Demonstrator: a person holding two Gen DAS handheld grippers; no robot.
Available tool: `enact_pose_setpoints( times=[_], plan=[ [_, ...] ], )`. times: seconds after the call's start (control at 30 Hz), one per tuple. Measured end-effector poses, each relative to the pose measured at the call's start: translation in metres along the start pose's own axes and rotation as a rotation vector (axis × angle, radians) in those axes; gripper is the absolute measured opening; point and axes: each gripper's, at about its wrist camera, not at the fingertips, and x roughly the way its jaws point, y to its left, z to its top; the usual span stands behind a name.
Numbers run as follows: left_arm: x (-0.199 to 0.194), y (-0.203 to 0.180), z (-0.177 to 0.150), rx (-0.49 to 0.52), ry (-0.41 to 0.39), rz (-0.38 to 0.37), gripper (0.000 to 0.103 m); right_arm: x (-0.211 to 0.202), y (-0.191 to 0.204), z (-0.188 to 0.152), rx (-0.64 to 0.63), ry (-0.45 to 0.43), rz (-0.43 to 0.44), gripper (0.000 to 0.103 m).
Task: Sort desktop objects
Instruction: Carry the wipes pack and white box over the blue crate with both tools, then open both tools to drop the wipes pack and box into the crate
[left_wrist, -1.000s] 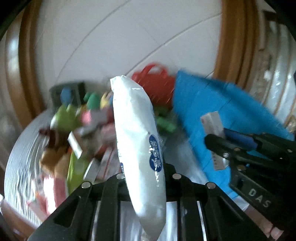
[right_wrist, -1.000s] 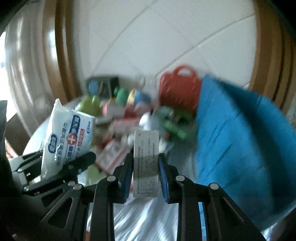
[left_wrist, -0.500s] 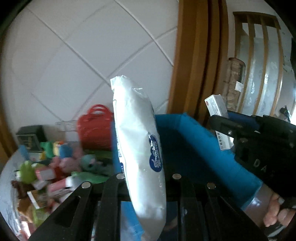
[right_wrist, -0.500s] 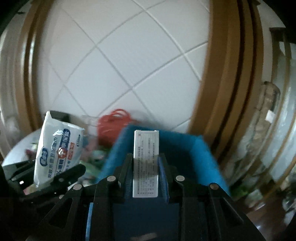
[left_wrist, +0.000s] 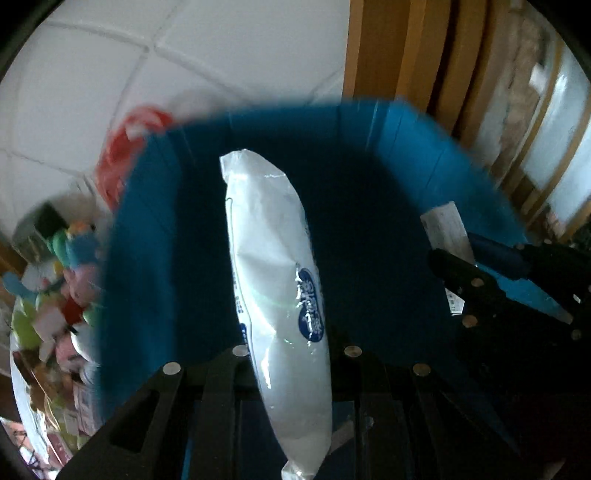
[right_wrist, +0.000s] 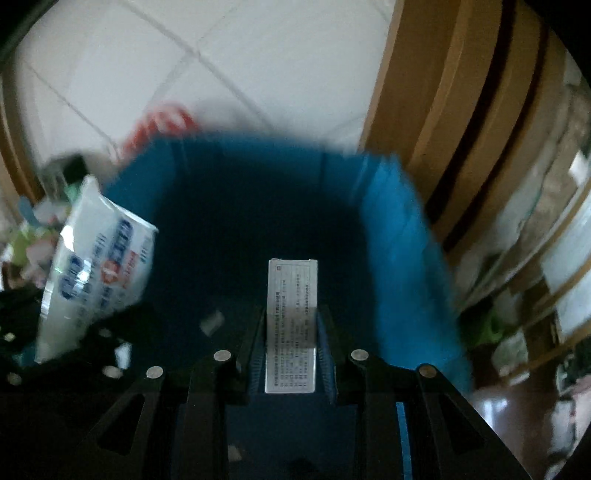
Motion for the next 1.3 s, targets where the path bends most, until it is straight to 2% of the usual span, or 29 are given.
enact_pose_setpoints(
  times=[0.1,0.17,0.3,0.37,0.47,0.57,0.7,0.77,0.83,0.87,0.9,0.93,1.03,1.07,1.2,1.3],
  plan=[
    [0.047,-0.010,-0.015,0.052,0.123,0.044,0.016,0.060,-0.008,-0.022,0.010,0.146,-0.004,0.026],
    [0.070,-0.014,-0.027,0.075,0.202,0.053,0.016,0.082,-0.010,-0.042,0.004,0.218,-0.015,0.026],
    [0.125,-0.019,-0.064,0.117,0.424,0.083,0.017,0.127,-0.012,-0.073,0.019,0.396,-0.011,0.026],
    [0.137,-0.022,-0.074,0.132,0.476,0.091,0.017,0.143,-0.012,-0.086,0.026,0.474,-0.010,0.026],
    [0.140,-0.024,-0.078,0.146,0.476,0.106,0.017,0.162,-0.009,-0.102,-0.005,0.564,-0.022,0.026],
    [0.147,-0.014,-0.084,0.115,0.523,0.125,0.017,0.172,-0.008,-0.114,-0.024,0.622,-0.039,0.027],
    [0.153,-0.013,-0.094,0.126,0.565,0.134,0.018,0.179,-0.004,-0.127,-0.061,0.670,-0.046,0.027],
    [0.154,-0.015,-0.097,0.138,0.575,0.139,0.022,0.178,-0.003,-0.131,-0.070,0.677,-0.042,0.027],
    [0.155,-0.015,-0.095,0.141,0.576,0.146,0.036,0.178,-0.004,-0.132,-0.061,0.679,-0.035,0.028],
    [0.155,-0.015,-0.095,0.141,0.575,0.150,0.041,0.178,-0.005,-0.134,-0.055,0.685,-0.028,0.032],
    [0.154,-0.014,-0.095,0.139,0.571,0.152,0.051,0.177,-0.005,-0.135,-0.052,0.689,-0.022,0.034],
    [0.152,-0.013,-0.095,0.137,0.566,0.153,0.055,0.177,-0.005,-0.137,-0.054,0.691,-0.021,0.041],
    [0.147,-0.012,-0.094,0.135,0.550,0.158,0.055,0.171,-0.005,-0.136,-0.059,0.673,-0.012,0.064],
    [0.144,-0.012,-0.092,0.134,0.546,0.160,0.055,0.168,-0.006,-0.135,-0.054,0.659,-0.007,0.068],
    [0.122,-0.006,-0.077,0.103,0.497,0.138,0.055,0.144,-0.013,-0.126,-0.021,0.592,0.005,0.071],
    [0.087,-0.010,-0.056,0.066,0.421,0.112,0.055,0.122,-0.024,-0.115,0.006,0.531,0.037,0.071]
  ],
)
